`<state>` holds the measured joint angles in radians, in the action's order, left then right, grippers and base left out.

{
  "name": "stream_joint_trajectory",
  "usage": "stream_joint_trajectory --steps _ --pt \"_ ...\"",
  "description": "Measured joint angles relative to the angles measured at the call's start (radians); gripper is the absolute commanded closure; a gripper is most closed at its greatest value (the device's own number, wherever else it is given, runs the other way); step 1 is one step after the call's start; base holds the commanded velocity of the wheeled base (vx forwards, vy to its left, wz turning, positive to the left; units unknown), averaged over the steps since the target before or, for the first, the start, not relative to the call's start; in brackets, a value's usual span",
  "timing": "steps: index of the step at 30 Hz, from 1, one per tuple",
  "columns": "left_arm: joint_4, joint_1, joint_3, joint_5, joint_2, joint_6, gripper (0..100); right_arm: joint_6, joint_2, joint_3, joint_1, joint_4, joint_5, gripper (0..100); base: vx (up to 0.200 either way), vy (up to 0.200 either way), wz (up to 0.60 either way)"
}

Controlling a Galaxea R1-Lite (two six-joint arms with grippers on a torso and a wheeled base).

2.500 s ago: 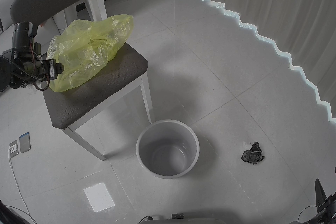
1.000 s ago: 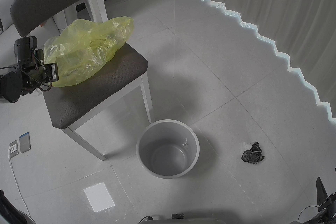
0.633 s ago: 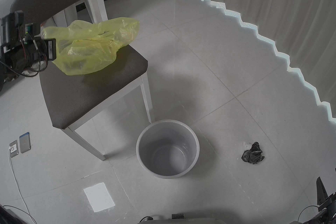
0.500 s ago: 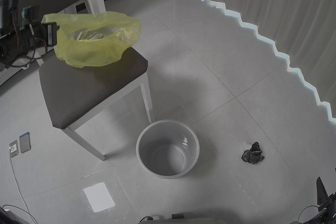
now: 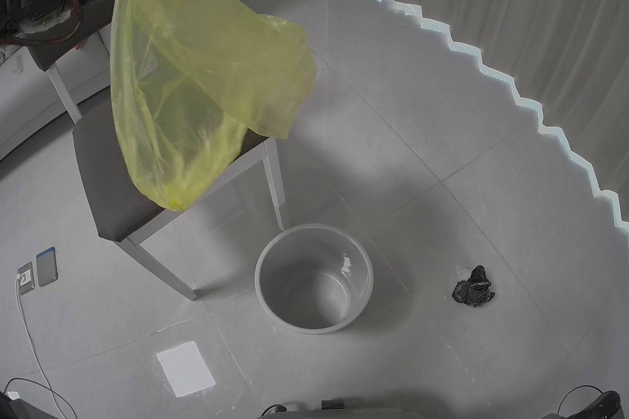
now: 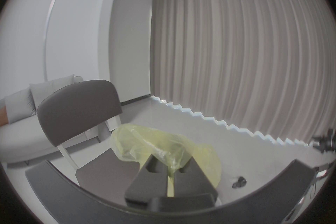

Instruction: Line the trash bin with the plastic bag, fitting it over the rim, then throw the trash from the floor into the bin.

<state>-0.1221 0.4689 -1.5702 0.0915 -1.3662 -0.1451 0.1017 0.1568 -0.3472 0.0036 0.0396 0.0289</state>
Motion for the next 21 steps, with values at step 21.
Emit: stream_joint_trajectory --steps 21 --pt "-0.380 0.547 -0.153 0.137 0.060 -0.251 100 -0.084 0.586 -0.370 0.035 -0.009 -0.266 0 0.000 0.000 0.00"
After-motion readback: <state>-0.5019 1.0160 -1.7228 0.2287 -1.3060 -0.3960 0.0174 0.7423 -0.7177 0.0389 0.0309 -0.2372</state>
